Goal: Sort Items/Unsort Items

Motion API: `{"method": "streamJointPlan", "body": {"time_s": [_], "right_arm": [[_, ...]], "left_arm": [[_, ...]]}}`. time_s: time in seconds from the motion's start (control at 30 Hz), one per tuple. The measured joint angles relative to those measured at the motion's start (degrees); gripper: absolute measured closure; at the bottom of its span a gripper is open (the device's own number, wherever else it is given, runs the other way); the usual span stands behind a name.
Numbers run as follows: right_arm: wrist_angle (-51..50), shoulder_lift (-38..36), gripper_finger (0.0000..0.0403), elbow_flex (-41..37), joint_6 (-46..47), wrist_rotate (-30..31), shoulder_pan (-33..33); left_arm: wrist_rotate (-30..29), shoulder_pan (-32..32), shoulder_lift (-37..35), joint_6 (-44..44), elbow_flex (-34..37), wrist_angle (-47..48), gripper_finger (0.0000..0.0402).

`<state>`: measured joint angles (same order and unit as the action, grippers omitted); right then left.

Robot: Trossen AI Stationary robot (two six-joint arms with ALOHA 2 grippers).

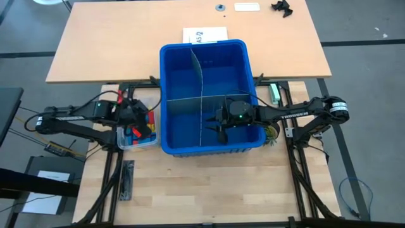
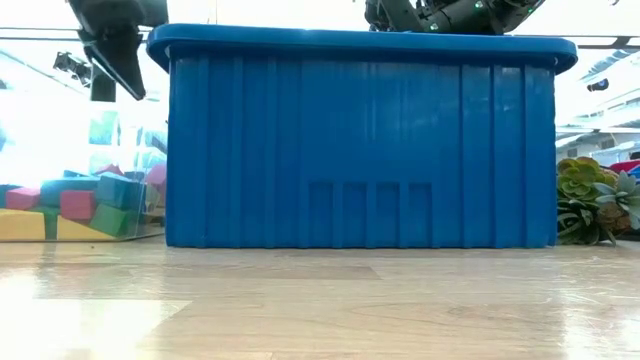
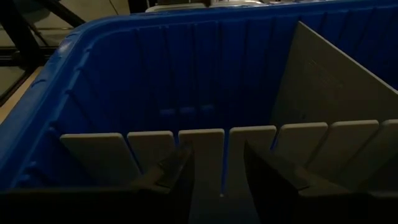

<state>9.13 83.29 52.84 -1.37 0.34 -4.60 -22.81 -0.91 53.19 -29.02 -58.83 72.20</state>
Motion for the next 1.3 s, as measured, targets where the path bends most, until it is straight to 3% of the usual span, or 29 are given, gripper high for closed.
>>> {"method": "streamJointPlan", "body": {"time_s": [0.13, 0.33, 0.63, 0.77, 0.9, 1.1, 1.3], "right_arm": [[-0.1, 0.0, 0.0265, 0.0, -0.2, 0.0, 0.0], [-0.4, -1.8, 0.0263, 0.1, -0.5, 0.0, 0.0], [-2.7, -10.3, 0.0257, 0.5, -1.4, -3.1, 1.8], [-7.3, -13.1, 0.0238, 0.5, -2.1, -6.6, 6.2], [-14.6, -15.0, 0.0205, 0.5, -2.1, -5.3, 11.9], [-30.8, -15.9, 0.0171, 4.0, 1.7, 4.6, 19.5], [-48.7, -14.2, 0.0173, 13.4, 6.6, 12.1, 22.8]], "left_arm": [[4.3, 0.3, 0.0, 1.4, -1.4, -0.1, 0.0262], [5.9, 0.7, 0.0, 5.0, -4.0, -3.8, 0.0262], [8.0, 5.9, 0.0, 12.1, -4.3, -22.2, 0.0262], [12.4, 9.1, 0.2, 16.1, -4.3, -33.2, 0.0262], [15.1, 12.1, 3.0, 19.5, -4.3, -40.8, 0.0262], [15.1, 14.8, 11.6, 22.2, -4.9, -37.1, 0.0262], [14.8, 15.4, 20.1, 21.2, -15.4, -21.9, 0.0262]]}}
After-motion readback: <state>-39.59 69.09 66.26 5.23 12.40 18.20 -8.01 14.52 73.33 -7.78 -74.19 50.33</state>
